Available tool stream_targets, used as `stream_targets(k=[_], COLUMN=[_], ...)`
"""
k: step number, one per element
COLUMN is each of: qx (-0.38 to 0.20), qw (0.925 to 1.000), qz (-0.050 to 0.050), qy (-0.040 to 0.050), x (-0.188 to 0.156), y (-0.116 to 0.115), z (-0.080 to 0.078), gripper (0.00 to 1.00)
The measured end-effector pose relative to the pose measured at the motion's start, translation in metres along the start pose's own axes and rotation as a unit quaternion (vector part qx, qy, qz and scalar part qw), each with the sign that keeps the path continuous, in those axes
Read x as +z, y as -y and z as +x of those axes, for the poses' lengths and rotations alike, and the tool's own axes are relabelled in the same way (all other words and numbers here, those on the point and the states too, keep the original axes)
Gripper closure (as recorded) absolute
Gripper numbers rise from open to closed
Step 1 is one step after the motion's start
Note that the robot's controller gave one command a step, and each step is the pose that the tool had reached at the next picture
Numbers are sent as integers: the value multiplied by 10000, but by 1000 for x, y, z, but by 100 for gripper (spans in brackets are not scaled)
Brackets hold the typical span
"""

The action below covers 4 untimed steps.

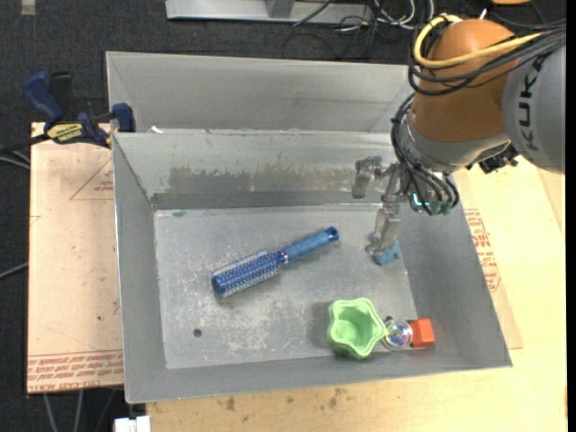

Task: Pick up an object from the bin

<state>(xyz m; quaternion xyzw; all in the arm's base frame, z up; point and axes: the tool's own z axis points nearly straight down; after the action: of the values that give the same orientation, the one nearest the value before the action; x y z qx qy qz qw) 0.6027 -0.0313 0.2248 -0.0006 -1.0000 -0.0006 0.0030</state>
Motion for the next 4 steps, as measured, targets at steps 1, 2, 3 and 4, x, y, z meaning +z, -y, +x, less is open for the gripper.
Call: stream_targets(k=[1, 2, 3, 4], qx=[-606, -721, -1596, -1615], qw=[9982, 9974, 9872, 9868], qz=[-4, -5, 26, 17], qy=[7, -4, 51, 63], x=[115, 158, 155, 153], y=[-21, -38, 79, 75], z=[52, 101, 66, 65], gripper=[0, 0, 0, 100])
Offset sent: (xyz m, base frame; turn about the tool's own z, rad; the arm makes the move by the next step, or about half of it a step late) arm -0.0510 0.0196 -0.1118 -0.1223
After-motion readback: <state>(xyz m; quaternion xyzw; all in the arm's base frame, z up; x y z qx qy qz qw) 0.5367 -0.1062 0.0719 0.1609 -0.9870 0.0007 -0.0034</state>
